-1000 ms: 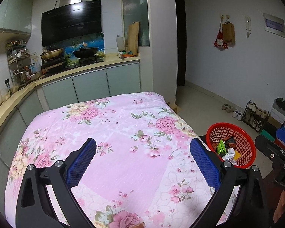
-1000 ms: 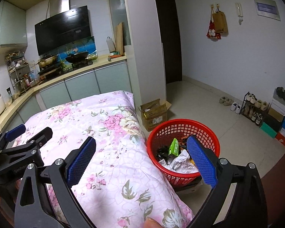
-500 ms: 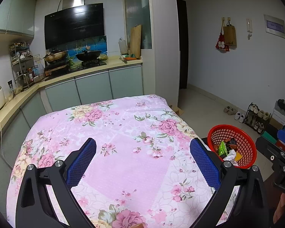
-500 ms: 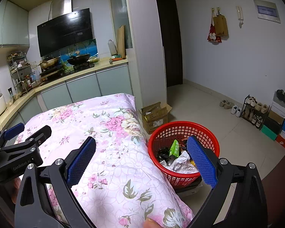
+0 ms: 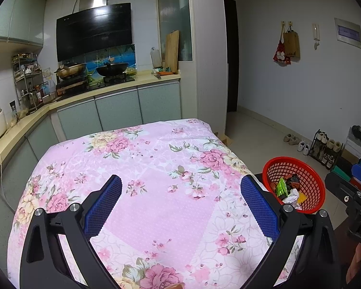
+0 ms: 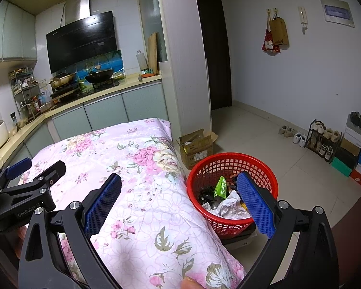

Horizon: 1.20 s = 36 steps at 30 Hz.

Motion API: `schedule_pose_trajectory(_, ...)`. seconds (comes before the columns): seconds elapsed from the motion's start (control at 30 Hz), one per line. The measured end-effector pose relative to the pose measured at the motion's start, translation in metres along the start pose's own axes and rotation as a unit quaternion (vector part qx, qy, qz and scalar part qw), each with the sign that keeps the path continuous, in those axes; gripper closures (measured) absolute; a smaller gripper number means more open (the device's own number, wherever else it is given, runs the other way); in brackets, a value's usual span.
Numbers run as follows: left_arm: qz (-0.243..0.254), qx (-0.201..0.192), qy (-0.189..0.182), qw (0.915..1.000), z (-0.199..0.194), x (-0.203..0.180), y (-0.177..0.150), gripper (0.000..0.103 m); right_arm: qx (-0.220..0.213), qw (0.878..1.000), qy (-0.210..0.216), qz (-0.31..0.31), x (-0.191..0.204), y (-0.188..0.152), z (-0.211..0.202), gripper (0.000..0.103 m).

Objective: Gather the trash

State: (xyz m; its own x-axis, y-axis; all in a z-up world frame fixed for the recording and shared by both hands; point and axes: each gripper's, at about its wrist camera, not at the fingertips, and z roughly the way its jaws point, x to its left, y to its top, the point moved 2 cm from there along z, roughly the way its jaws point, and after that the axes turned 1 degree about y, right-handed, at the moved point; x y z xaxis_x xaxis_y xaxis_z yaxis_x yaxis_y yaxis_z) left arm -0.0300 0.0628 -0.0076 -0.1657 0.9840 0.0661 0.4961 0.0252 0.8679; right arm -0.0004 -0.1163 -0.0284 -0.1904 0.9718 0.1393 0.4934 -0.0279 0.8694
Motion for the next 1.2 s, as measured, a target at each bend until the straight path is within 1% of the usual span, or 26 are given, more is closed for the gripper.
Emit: schedule_pose_trajectory(1.2, -0.003, -0.001, 0.004, 1.0, -0.0002, -0.0002, -0.003, 0.007, 0.0, 1.0, 0.0, 0.001, -0.0034, -0.0003, -0.0008, 0.009)
